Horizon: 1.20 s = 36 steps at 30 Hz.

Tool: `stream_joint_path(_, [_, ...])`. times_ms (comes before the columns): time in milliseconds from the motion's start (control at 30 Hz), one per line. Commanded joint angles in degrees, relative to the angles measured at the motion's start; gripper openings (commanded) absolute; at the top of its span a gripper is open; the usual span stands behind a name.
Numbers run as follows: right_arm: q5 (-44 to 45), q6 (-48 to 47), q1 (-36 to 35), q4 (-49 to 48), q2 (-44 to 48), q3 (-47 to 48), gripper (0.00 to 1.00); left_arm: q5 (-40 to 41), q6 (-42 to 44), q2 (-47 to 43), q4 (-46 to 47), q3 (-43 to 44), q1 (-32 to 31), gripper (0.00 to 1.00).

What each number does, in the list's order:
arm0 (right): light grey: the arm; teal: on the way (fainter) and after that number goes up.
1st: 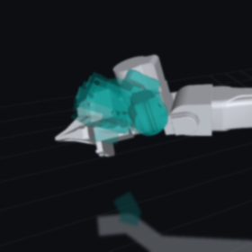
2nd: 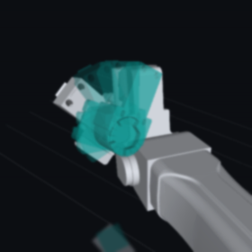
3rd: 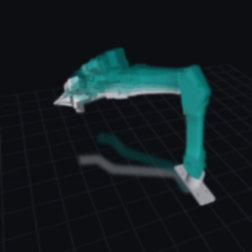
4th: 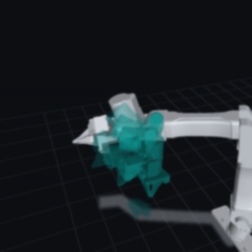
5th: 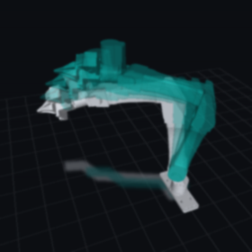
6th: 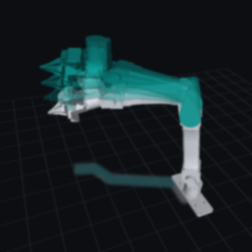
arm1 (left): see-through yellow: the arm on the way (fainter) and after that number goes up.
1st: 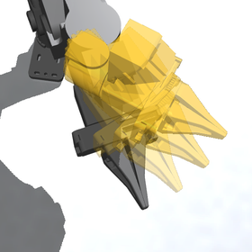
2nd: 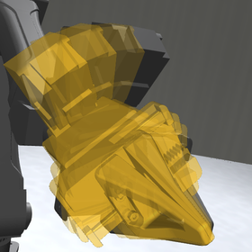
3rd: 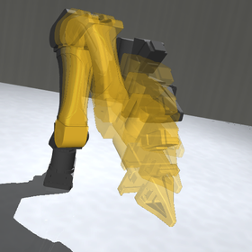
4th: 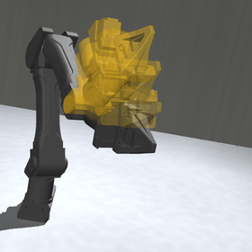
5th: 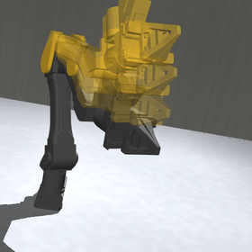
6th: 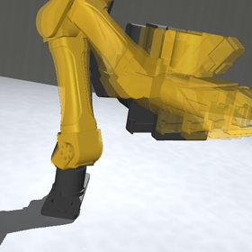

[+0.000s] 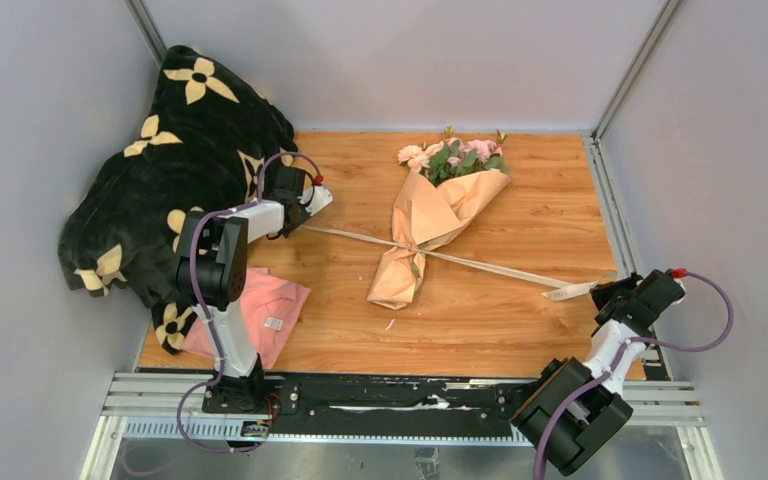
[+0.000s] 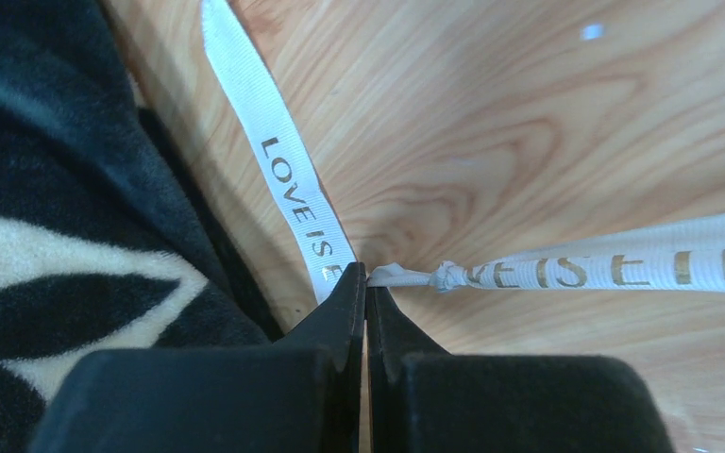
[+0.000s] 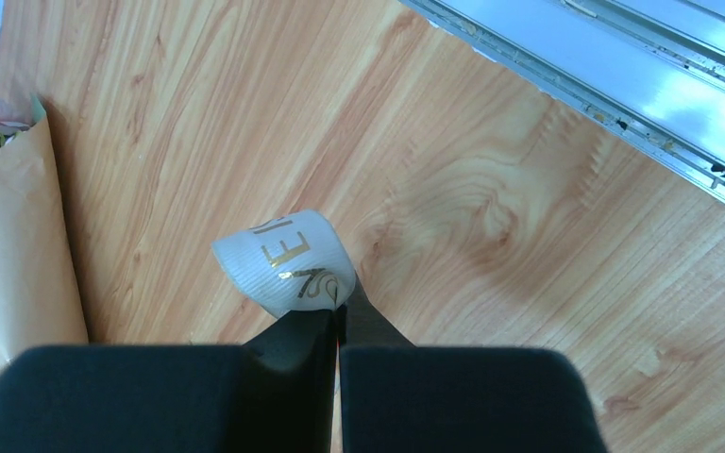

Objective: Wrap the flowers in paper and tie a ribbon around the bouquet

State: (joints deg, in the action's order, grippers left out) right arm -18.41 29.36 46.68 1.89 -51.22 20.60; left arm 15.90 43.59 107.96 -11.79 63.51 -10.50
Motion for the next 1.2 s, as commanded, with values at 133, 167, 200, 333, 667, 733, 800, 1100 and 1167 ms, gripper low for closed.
stream_joint_path(133, [8.2, -1.0, 2.9, -2.5, 2.0, -0.1, 0.0, 4.7, 2.6, 0.0, 4.0, -1.1, 5.9, 0.0])
stream_joint_path(167, [8.2, -1.0, 2.9, -2.5, 1.7, -0.1, 0.0, 4.7, 2.7, -0.1, 4.4, -1.5, 5.9, 0.0])
stream_joint_path(200, [8.1, -1.0, 3.0, -2.6, 1.5, 0.0, 0.0, 4.8, 2.8, -0.1, 4.7, -1.6, 6.0, 0.0])
stream_joint_path(333, [7.7, -0.3, 4.5, -2.8, 0.9, -0.2, 0.0, 5.6, 3.1, 0.5, 5.2, -1.1, 6.7, 0.0])
stream_joint_path(667, [5.2, -9.3, -27.7, -1.3, -1.5, 7.9, 0.0, -1.0, -2.6, -4.6, -6.1, -0.2, -14.4, 0.0])
stream_joint_path(733, [2.8, -10.7, -35.0, -3.3, -2.2, 10.5, 0.0, -2.5, -3.8, -1.6, -9.4, 3.4, -19.8, 0.0])
stream_joint_path(800, [3.3, -13.1, -40.8, -1.1, -3.4, 13.6, 0.0, -3.1, -4.7, 1.5, -11.8, 6.3, -24.1, 0.0])
stream_joint_path(1100, [-3.0, -15.1, -46.1, 4.3, -3.5, 19.0, 0.0, -16.1, -5.1, 3.8, -16.9, 6.3, -40.4, 0.0])
stream_joint_path(1167, [-4.0, -15.6, -46.1, 5.5, -2.7, 20.7, 0.0, -20.1, -6.5, 2.3, -18.2, 6.0, -44.5, 0.0])
